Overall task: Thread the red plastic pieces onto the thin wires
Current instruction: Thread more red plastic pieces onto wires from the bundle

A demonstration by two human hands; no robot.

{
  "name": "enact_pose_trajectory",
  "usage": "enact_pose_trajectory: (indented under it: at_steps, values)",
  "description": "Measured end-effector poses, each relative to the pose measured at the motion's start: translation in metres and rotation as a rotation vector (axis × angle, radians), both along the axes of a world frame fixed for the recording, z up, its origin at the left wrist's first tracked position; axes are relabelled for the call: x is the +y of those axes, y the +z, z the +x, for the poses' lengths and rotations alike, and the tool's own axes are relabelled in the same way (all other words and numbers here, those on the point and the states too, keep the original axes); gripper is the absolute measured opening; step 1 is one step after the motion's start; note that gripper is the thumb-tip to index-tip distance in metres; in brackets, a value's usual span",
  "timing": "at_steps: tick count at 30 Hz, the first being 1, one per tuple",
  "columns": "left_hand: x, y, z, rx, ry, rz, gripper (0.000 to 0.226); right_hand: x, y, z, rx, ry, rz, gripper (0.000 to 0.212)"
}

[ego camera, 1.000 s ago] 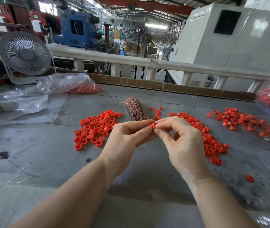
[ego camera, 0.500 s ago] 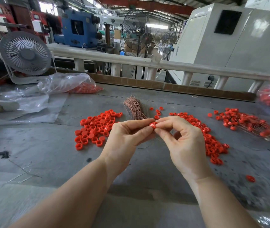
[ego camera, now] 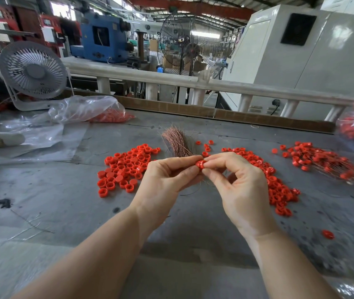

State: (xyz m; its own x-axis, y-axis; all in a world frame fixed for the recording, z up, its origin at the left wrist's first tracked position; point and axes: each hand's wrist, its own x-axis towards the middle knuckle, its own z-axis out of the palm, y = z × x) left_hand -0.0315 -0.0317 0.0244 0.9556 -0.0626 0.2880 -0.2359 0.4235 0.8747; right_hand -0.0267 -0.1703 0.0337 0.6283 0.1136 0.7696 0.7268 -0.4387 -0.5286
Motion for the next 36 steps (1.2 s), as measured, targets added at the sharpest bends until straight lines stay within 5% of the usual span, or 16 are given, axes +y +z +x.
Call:
enact_pose_trajectory:
  at_steps: [36]
  values:
    - [-0.0036, 0.0010, -0.0033, -0.055, 0.102, 0.167, 0.027, 0.0005, -0.0023, 0.0001, -0.143, -0.095, -0.175, 0.005]
